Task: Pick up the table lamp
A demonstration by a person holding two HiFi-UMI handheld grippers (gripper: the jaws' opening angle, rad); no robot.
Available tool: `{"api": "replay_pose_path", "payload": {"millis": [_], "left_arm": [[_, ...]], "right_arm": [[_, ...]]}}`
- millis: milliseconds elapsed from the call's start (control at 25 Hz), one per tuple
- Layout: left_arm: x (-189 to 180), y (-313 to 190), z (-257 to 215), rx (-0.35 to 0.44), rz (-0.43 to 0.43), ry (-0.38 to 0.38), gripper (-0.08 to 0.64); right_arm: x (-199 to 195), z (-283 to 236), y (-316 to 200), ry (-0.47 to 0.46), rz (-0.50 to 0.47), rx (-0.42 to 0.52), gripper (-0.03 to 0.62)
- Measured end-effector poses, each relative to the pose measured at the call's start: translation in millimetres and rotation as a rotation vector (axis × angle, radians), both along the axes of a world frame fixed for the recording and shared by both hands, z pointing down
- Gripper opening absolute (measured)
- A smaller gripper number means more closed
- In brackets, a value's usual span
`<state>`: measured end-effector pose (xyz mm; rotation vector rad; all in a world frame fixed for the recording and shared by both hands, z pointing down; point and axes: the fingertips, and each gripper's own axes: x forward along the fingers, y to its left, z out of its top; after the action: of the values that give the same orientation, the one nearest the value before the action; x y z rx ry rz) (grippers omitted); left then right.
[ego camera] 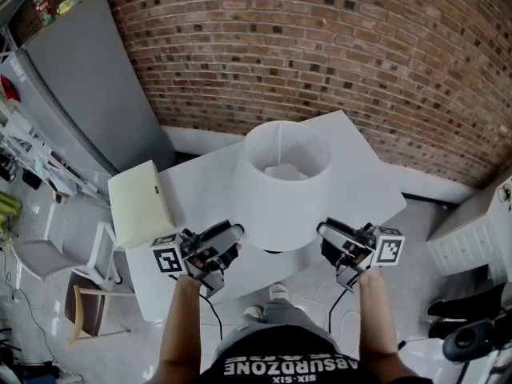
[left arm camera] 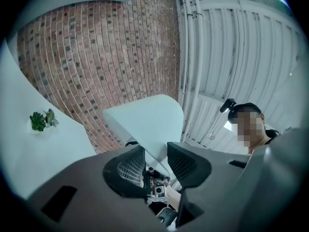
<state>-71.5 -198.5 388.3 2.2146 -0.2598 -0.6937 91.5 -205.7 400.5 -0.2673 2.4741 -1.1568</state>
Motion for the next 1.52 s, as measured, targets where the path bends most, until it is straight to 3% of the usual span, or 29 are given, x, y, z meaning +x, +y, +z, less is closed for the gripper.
{"api": "replay_pose_path", "payload": {"millis": [520,1520], "left_arm": [[-7,2,-17,0.051,0.002,-0.008,0.146],[-17,9,-35,0.095,-0.021,-0.012,0.146]], "right_arm": [[-7,-23,-1,0.026,0.013,0.094,0.169],[-17,-34,7,0.050,-0.024,0.149,0.169]]}}
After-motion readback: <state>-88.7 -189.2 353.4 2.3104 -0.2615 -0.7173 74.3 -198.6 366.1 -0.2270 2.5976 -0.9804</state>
